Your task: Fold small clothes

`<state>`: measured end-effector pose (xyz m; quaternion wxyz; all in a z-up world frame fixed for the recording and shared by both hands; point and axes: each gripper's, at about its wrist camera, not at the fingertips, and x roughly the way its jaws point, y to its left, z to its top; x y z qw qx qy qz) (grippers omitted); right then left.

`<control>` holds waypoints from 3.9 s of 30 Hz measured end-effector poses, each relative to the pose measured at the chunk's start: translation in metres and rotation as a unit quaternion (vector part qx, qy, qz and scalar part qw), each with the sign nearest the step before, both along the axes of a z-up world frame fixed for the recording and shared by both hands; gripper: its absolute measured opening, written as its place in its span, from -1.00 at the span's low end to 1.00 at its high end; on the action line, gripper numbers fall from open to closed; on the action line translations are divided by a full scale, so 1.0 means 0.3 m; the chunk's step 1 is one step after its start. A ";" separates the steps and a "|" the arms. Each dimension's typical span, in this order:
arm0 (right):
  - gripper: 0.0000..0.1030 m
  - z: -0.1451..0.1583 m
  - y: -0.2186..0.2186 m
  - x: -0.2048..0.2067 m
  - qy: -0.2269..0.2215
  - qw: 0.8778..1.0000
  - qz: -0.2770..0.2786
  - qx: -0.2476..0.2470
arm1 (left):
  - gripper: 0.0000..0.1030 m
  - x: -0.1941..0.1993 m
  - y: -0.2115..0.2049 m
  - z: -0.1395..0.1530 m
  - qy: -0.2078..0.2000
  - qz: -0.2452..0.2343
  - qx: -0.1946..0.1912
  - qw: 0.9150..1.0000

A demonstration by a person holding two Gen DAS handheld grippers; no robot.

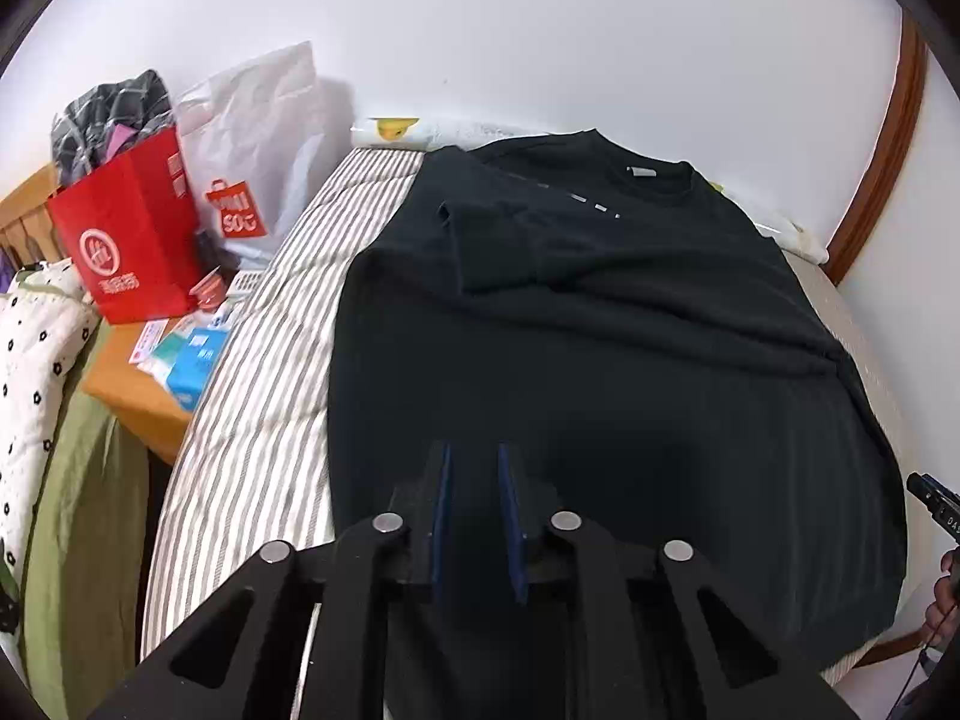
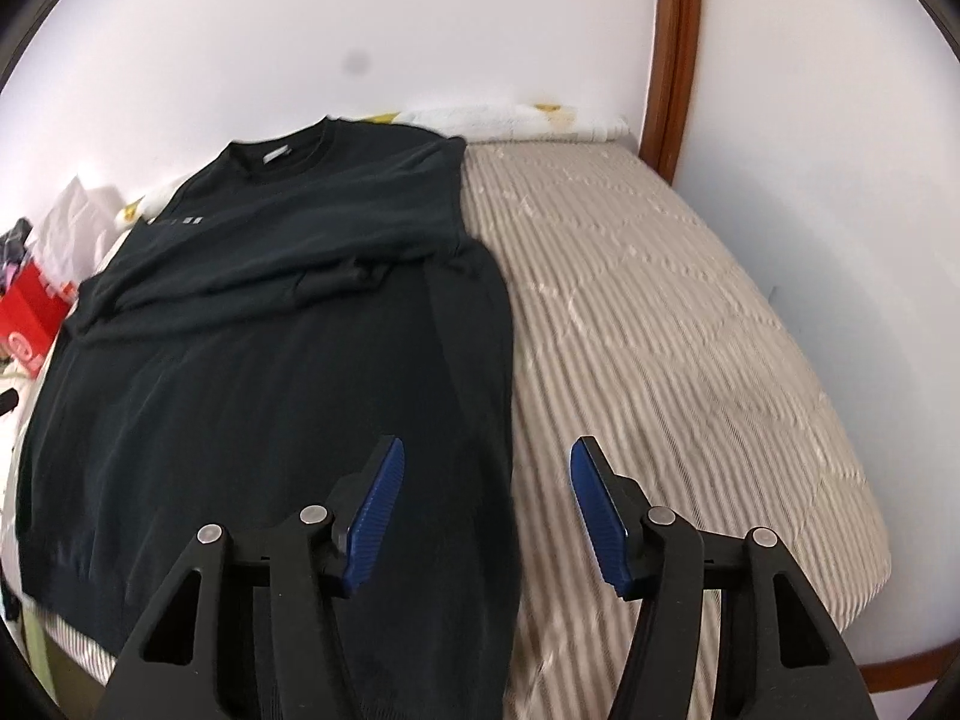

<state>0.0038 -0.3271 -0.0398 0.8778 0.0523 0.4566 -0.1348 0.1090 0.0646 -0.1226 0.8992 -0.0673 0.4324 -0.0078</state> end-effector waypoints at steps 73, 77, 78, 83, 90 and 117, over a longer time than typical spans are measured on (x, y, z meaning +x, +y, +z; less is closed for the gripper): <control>-0.78 -0.177 0.090 0.047 0.020 1.000 -0.003 0.018 | -0.80 -0.131 0.116 -0.200 0.024 0.019 -0.057 0.998; -0.84 -0.178 0.085 0.034 0.008 1.000 0.009 0.020 | -0.86 -0.135 0.077 -0.195 0.016 0.027 -0.027 0.999; -0.85 -0.177 0.086 0.032 0.008 1.000 0.014 0.018 | -0.87 -0.134 0.076 -0.193 0.018 0.030 -0.026 0.999; -0.88 -0.162 0.065 0.006 -0.002 0.999 0.020 0.040 | -0.88 -0.158 0.115 -0.168 0.018 0.048 -0.077 0.996; -0.89 -0.096 0.013 -0.094 -0.045 0.993 0.021 0.103 | -0.89 -0.247 0.154 -0.069 -0.017 0.039 -0.127 0.991; -0.89 0.252 0.013 0.250 -0.159 0.980 0.036 0.118 | -0.89 0.079 0.184 0.170 -0.106 0.049 -0.102 0.988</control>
